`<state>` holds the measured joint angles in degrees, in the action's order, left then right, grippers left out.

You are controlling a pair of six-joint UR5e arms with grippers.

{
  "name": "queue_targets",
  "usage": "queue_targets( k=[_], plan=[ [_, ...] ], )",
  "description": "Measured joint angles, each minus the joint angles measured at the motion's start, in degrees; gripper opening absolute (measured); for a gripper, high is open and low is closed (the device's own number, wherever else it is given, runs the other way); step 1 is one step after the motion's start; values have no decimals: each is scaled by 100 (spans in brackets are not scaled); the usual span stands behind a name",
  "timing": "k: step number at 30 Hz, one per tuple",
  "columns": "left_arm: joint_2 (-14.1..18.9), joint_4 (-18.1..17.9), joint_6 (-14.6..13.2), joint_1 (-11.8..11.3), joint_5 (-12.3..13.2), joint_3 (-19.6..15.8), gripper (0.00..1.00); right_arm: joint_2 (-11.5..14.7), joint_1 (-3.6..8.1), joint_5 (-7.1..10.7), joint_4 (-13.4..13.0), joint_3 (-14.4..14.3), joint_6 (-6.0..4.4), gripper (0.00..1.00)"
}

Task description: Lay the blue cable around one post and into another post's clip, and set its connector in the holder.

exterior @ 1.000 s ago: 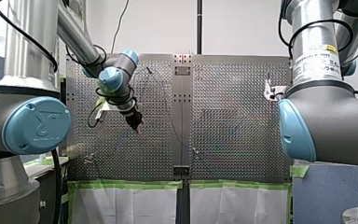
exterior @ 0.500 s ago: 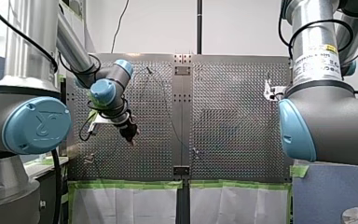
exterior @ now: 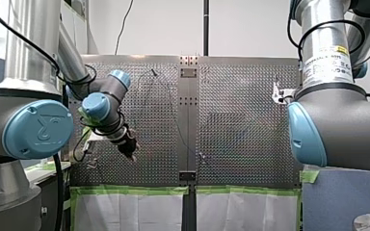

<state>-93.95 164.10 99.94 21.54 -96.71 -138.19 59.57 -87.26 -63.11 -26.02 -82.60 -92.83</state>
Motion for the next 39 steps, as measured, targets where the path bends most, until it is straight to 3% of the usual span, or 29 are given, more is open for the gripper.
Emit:
queue_targets(
  k=[6,18,39],
  plan=[
    [-2,-341,340,-8,-51,-197,100,0,-7,0,-7,1,7,100],
    [-2,-1000,952,-16,-92,-193,100,2,-34,9,-8,0,19,100],
    [-8,-2211,1010,-36,-109,-191,100,0,-48,223,-32,-1,26,100]
  ],
)
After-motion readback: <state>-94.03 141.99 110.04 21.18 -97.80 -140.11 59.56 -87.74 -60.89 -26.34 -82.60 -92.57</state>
